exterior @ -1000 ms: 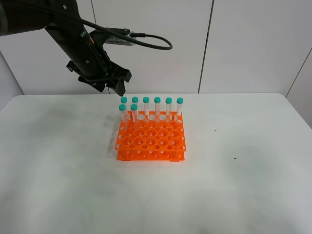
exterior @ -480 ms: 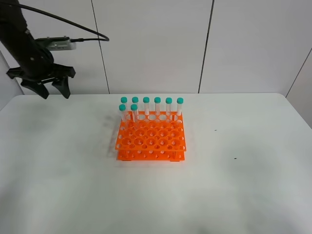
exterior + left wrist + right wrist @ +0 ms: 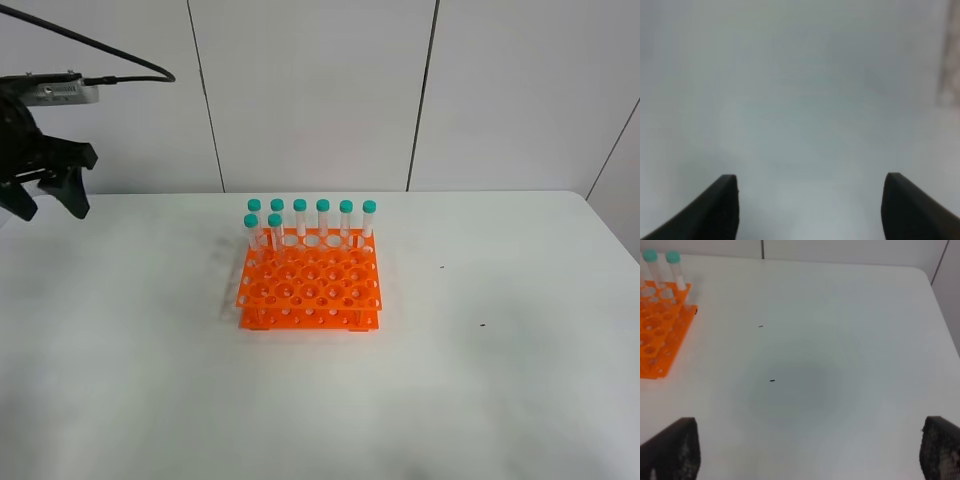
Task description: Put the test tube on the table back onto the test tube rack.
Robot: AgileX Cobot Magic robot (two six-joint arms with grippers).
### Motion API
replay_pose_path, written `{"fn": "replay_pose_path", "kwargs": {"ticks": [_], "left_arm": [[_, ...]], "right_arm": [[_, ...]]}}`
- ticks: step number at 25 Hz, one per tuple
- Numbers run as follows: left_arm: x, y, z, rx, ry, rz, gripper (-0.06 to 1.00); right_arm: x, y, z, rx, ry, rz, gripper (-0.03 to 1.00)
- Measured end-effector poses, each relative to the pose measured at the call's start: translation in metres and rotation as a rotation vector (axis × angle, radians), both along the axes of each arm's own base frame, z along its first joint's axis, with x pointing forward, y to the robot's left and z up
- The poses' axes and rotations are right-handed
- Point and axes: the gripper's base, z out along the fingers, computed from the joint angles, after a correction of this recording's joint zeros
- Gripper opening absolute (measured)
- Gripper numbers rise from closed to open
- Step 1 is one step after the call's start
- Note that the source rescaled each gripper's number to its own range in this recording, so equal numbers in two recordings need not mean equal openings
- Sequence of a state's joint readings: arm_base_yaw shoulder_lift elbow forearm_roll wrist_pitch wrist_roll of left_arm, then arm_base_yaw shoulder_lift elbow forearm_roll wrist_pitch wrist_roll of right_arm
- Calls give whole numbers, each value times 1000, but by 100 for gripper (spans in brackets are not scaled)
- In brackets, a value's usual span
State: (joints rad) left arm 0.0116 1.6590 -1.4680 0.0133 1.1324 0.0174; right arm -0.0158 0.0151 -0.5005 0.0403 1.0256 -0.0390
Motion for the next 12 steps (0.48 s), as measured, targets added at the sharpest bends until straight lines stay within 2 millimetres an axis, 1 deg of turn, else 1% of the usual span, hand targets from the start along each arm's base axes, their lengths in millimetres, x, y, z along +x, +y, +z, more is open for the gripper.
{"fn": "replay_pose_path", "kwargs": {"ticks": [3, 4, 6, 10, 12], "left_arm": [[-44, -1, 15, 0, -34, 0, 100], [-59, -1, 17, 1, -44, 0, 100], [-95, -1, 23, 2, -85, -3, 100], [-160, -2, 25, 5, -174, -8, 100], [-190, -2, 19, 5, -212, -8, 100]], "right_arm": [[0, 0, 0, 0, 0, 0, 98], [0, 0, 0, 0, 0, 0, 98], [0, 0, 0, 0, 0, 0, 98], [0, 0, 0, 0, 0, 0, 98], [0, 0, 0, 0, 0, 0, 98]]}}
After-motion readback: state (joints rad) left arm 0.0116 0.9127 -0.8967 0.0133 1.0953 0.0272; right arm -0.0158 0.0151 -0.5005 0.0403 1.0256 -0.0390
